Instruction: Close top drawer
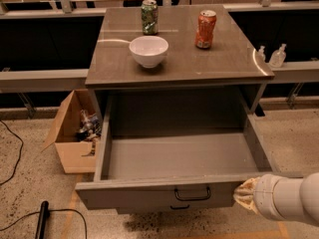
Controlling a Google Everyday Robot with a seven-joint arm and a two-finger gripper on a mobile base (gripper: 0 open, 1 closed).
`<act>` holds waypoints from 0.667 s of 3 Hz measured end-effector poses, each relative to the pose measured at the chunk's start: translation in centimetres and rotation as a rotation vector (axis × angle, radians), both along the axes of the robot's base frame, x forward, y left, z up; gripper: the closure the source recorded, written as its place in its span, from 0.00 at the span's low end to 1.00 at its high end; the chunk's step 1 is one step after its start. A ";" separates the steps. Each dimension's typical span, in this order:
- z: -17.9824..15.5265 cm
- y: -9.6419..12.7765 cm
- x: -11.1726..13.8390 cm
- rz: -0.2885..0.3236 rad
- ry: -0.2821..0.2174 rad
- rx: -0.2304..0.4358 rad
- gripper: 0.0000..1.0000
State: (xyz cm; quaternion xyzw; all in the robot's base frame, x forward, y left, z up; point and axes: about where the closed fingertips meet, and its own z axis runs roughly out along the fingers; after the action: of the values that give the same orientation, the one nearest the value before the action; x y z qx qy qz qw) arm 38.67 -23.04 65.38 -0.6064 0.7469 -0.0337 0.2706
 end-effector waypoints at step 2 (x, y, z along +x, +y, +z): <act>-2.1 1.8 4.4 0.036 -0.074 -0.001 1.00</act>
Offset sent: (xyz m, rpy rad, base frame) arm 0.0757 0.0316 -0.0359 -0.0038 -0.1204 0.0619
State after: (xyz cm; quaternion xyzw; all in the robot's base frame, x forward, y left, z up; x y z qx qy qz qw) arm 43.03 -21.24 63.29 -0.6183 0.7254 -0.0513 0.2983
